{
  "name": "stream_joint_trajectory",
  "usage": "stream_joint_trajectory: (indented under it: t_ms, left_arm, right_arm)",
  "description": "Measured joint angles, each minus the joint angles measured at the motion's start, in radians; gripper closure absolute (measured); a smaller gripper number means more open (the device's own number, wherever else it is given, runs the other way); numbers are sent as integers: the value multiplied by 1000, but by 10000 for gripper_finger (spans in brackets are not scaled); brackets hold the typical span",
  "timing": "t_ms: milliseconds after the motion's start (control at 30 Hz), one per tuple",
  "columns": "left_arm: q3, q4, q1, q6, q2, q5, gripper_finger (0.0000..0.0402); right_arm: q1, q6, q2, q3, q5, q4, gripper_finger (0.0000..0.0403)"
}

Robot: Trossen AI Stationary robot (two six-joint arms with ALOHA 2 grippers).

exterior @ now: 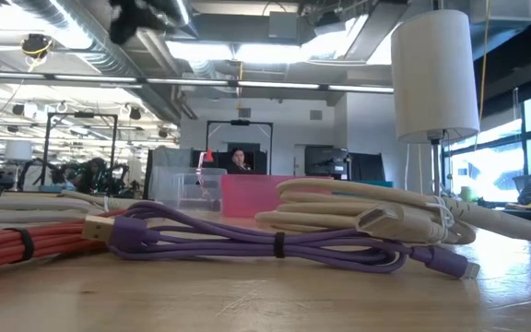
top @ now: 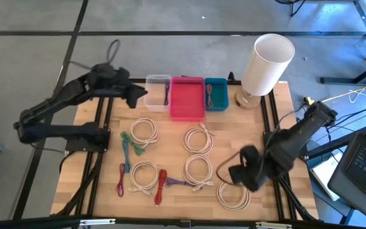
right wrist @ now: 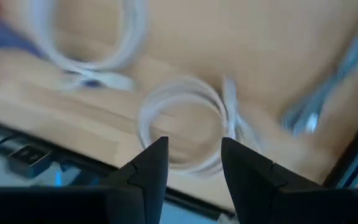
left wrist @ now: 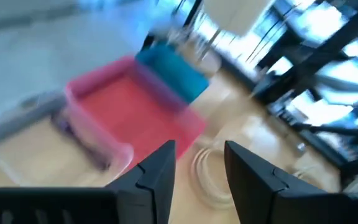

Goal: Pick & Place USB Port
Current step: Put the white and black USB cable into the transparent bin

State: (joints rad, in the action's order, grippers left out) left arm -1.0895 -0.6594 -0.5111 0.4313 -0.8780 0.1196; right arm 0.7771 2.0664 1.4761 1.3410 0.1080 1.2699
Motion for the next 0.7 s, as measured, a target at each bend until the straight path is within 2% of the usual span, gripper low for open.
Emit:
stream_joint_trajectory:
  t_ms: [67, 133, 233, 400, 567, 700]
  left_arm:
    - [10, 30, 28, -14, 43, -34, 272]
    - [20, 65, 43, -32, 69, -77, 272]
    - [21, 103, 56, -67, 84, -110, 272]
    - [21, 114, 61, -64, 74, -92, 270]
    - [21, 110, 60, -49, 51, -41, 273]
    - [21, 110, 61, -21, 36, -9, 274]
  right_arm:
    - [58, 159, 0, -85, -17, -65, 252]
    - [82, 175, 0, -160, -55, -155, 252]
    - [53, 178, 0, -244, -79, -189, 252]
    - [-22, 179, -9, -358, -175, -171, 252]
    - [-89, 178, -72, -472, -157, -202, 252]
    - [-102, 178, -178, -576, -164, -212, 252]
